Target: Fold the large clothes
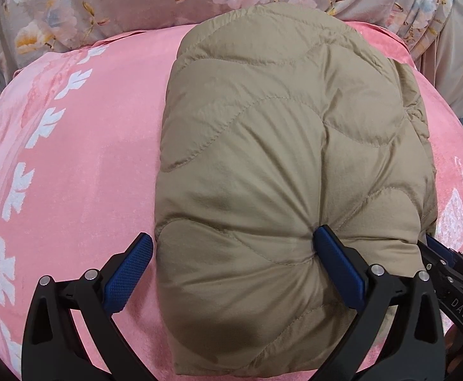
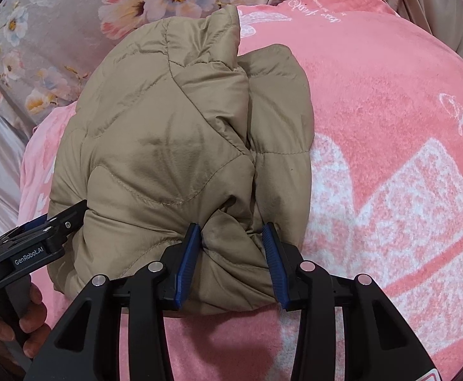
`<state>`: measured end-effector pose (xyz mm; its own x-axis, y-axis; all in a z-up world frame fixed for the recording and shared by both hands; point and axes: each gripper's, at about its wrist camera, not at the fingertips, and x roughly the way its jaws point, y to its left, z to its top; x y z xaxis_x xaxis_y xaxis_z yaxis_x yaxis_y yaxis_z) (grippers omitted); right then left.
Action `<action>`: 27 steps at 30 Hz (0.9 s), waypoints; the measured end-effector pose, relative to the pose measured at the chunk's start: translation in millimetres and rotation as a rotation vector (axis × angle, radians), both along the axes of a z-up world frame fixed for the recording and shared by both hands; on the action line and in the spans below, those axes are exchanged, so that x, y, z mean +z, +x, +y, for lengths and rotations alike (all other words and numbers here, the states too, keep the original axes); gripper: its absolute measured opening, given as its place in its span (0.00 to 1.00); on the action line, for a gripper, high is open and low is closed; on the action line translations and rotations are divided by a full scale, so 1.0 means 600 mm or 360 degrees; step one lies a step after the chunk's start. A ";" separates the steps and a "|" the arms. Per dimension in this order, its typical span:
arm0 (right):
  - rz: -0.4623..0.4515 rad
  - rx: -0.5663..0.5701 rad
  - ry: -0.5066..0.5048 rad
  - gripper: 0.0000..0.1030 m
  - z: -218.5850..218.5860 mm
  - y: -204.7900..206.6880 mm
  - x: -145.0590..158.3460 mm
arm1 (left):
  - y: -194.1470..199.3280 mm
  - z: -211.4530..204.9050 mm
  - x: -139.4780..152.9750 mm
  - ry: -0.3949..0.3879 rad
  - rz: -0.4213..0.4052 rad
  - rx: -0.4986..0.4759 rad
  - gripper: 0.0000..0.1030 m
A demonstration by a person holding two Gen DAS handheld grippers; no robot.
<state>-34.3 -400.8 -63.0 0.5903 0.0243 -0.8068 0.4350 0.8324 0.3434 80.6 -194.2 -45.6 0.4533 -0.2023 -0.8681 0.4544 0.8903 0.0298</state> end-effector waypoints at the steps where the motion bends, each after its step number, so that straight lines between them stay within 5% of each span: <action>1: -0.0004 -0.0002 0.0000 0.38 0.000 0.002 -0.001 | 0.001 0.000 0.000 0.0002 -0.0003 0.0000 0.96; 18: -0.0009 -0.0026 0.0039 0.40 -0.001 -0.022 -0.002 | -0.008 -0.008 -0.003 0.0056 -0.0095 0.0007 0.96; 24: -0.0167 -0.0127 0.0216 0.48 -0.082 -0.060 0.058 | 0.042 0.068 0.030 -0.0299 0.0215 0.0129 0.96; 27: -0.0139 -0.0241 0.0353 0.53 -0.152 -0.057 0.035 | 0.089 0.109 0.038 -0.0419 0.0276 0.0246 0.96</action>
